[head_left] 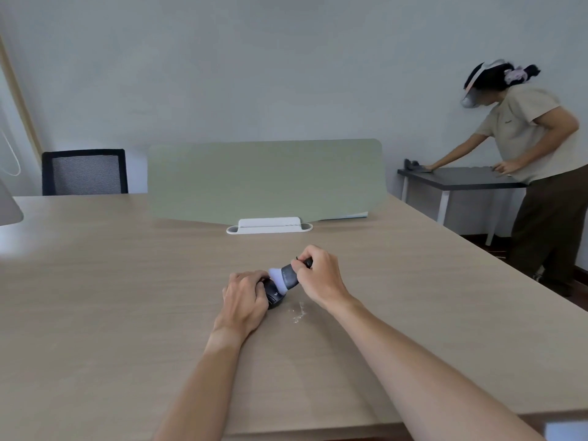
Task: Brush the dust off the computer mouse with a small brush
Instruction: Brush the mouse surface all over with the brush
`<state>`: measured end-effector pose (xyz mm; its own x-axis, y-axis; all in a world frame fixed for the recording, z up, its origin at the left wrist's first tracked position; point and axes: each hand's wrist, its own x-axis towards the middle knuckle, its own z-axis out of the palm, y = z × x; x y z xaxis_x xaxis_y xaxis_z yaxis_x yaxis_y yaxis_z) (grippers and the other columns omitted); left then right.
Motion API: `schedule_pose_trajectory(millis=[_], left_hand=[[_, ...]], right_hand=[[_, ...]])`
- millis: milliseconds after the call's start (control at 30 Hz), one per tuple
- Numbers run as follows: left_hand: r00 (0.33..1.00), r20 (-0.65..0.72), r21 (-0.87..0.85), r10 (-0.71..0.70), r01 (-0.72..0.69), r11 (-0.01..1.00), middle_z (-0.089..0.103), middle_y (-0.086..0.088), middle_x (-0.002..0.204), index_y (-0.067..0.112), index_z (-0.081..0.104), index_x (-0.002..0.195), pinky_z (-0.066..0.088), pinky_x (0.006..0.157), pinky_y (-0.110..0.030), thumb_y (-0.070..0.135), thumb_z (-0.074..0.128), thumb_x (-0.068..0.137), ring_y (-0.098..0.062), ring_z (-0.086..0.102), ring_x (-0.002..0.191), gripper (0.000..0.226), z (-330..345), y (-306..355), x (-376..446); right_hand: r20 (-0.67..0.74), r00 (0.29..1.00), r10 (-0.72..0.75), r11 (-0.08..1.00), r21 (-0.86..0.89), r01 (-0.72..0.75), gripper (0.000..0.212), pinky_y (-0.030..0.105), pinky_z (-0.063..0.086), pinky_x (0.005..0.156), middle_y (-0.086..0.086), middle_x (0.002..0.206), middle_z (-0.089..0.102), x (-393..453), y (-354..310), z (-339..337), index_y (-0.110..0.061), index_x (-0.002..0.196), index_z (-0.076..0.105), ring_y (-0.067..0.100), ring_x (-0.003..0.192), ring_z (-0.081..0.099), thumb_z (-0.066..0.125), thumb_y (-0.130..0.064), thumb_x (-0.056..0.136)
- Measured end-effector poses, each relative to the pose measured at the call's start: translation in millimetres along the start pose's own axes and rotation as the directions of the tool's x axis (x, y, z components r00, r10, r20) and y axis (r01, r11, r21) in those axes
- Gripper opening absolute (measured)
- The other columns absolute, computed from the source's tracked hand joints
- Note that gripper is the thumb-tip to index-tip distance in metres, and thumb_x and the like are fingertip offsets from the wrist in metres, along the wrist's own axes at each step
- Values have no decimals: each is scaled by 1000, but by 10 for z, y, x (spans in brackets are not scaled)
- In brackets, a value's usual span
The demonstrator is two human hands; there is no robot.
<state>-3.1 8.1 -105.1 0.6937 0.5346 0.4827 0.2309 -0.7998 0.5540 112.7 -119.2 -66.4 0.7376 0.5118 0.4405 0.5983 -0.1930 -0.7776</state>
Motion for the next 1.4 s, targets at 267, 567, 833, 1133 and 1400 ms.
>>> schedule_pose_trajectory(millis=[267, 567, 833, 1133, 1400], left_hand=[[992, -35, 105, -121, 124, 987, 53, 7, 109, 35, 60, 102, 34, 96, -38, 72, 51, 71, -18, 43, 111, 49, 70, -26, -23], [998, 37, 9, -51, 51, 999, 55, 3, 109, 26, 62, 110, 40, 93, -37, 49, 59, 73, -22, 47, 109, 44, 31, -17, -13], [996, 83, -119, 39, -29, 993, 61, 2, 102, 19, 61, 103, 42, 87, -29, 30, 52, 69, -19, 53, 102, 37, 11, -21, 6], [997, 45, -73, -55, 58, 996, 46, 2, 104, 19, 41, 133, 30, 92, -25, 38, 55, 66, -20, 41, 107, 72, 55, -1, -23], [997, 62, -132, -35, 43, 990, 48, 5, 109, 21, 38, 135, 31, 91, -26, 30, 53, 65, -18, 40, 114, 72, 85, -54, 3]], right_hand=[[2, 1000, -6, 979, -202, 6, 14, 37, 48, 68, 7, 84, 62, -4, -49, 6, -7, 85, 55, 28, 79, 57, 54, -18, 94], [53, 999, 0, 997, -79, 4, 12, 18, 37, 55, -2, 71, 58, 57, -2, 41, -6, 79, 61, 14, 67, 50, 62, -14, 89], [3, 1000, -18, 992, -123, 18, 15, 27, 37, 56, -4, 67, 53, 37, 62, 40, -9, 77, 56, 16, 63, 46, 60, -16, 89], [63, 998, 21, 990, -144, -12, 13, 36, 47, 70, 7, 82, 62, 78, -50, 158, -5, 84, 60, 27, 78, 55, 59, -15, 92], [-25, 999, -24, 1000, -9, 24, 23, 18, 34, 53, -7, 64, 52, 30, -92, 164, -16, 68, 50, 5, 60, 48, 56, -14, 90]])
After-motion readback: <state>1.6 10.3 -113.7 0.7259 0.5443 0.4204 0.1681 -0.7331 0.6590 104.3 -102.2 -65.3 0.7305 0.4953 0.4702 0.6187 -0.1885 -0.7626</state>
